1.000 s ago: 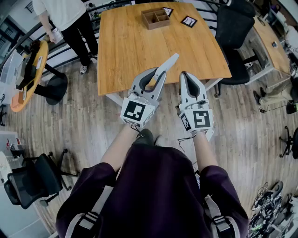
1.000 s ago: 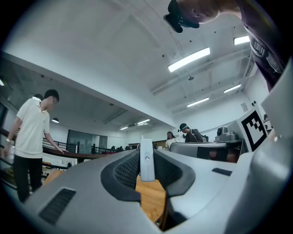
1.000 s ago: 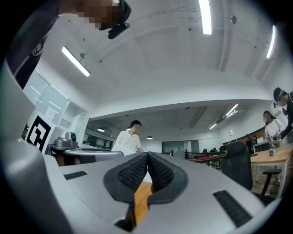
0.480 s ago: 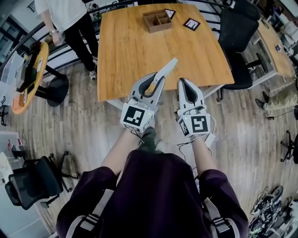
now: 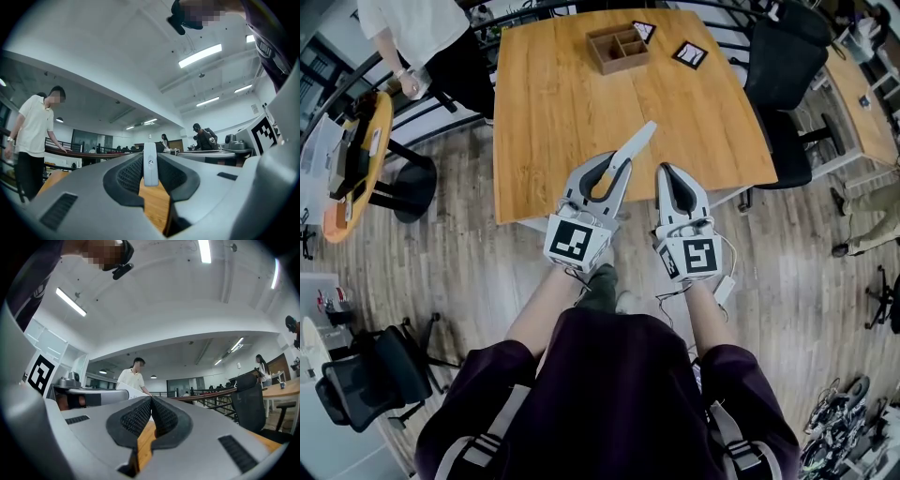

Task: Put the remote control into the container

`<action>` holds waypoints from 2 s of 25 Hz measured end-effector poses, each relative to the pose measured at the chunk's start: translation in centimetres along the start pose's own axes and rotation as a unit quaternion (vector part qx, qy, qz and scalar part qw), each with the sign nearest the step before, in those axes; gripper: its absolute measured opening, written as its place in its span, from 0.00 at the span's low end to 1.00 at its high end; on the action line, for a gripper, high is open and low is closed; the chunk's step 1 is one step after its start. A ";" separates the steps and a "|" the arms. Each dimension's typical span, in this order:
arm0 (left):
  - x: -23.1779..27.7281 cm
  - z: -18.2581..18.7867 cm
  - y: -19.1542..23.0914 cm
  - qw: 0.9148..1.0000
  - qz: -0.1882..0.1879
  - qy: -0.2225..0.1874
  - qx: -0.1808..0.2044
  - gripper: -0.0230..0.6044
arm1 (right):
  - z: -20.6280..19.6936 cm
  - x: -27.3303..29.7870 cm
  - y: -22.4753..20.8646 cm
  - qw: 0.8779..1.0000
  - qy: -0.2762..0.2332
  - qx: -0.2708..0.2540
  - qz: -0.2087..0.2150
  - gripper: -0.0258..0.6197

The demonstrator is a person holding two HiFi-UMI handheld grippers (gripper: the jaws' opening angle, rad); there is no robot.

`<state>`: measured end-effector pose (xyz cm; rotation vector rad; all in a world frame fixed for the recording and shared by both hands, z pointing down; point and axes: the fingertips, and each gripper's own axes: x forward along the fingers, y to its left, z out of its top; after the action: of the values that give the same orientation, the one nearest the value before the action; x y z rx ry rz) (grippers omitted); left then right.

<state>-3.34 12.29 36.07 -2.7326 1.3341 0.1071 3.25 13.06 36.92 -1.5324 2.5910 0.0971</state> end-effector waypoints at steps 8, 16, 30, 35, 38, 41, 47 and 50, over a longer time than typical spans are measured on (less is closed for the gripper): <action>4.0 -1.3 4.4 1.000 -0.004 0.003 -0.004 0.17 | -1.2 5.6 -1.8 1.000 0.001 0.002 -0.006 0.07; 7.2 -2.4 7.9 1.000 -0.011 0.006 -0.009 0.17 | -1.8 10.2 -3.5 1.000 -0.001 0.001 -0.014 0.07; 9.9 -1.2 13.0 1.000 -0.023 0.002 -0.009 0.17 | -0.6 15.8 -3.9 1.000 -0.004 -0.005 -0.030 0.07; 11.0 -1.1 14.4 1.000 -0.028 0.006 -0.005 0.17 | -0.5 17.6 -4.0 0.999 0.000 -0.007 -0.034 0.07; 12.0 -1.3 15.0 1.000 -0.029 0.007 -0.004 0.17 | -0.8 18.5 -4.8 0.999 0.002 -0.010 -0.034 0.07; 13.2 -1.8 15.7 1.000 -0.030 0.008 -0.002 0.17 | -1.2 19.7 -5.7 0.999 0.001 -0.010 -0.033 0.07; 16.4 -3.2 16.9 1.000 -0.026 0.015 -0.007 0.17 | -2.3 22.2 -8.1 1.000 0.003 -0.009 -0.028 0.07; 18.2 -3.8 17.6 1.000 -0.021 0.017 -0.011 0.17 | -3.0 23.4 -9.5 1.000 0.007 -0.004 -0.025 0.07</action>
<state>-6.00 -13.14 36.89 -2.7901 1.2916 0.0738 0.18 -12.16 36.58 -1.6051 2.5639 0.0933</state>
